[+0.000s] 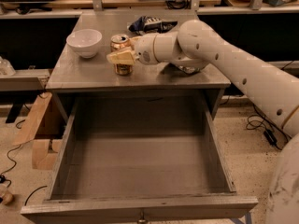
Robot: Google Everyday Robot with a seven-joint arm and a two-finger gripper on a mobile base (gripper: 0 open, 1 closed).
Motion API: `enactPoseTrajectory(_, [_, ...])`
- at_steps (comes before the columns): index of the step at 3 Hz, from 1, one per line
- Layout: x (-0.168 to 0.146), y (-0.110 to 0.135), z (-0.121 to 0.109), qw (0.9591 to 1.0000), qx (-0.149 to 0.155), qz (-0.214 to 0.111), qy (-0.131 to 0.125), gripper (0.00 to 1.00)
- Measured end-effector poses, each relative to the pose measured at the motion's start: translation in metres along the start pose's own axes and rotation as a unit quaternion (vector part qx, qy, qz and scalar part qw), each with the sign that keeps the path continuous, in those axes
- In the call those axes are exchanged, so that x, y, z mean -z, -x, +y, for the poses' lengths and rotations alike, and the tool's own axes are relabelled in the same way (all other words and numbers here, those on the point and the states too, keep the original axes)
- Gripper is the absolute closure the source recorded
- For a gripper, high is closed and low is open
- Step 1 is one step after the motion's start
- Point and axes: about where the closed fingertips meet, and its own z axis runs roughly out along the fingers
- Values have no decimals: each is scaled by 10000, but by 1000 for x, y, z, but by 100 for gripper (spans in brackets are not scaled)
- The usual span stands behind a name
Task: Pick orange can from top drawer and place on counter
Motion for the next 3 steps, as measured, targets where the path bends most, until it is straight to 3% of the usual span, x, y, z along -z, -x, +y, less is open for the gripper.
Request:
enactPoseTrajectory(1, [-2, 2, 2, 10000, 15, -3, 41, 0])
enactPoseTrajectory(2, [-4, 10, 4, 9998, 100, -17, 194, 0])
enactPoseTrajectory(3, [10, 38, -3, 9992, 308, 48, 241, 0])
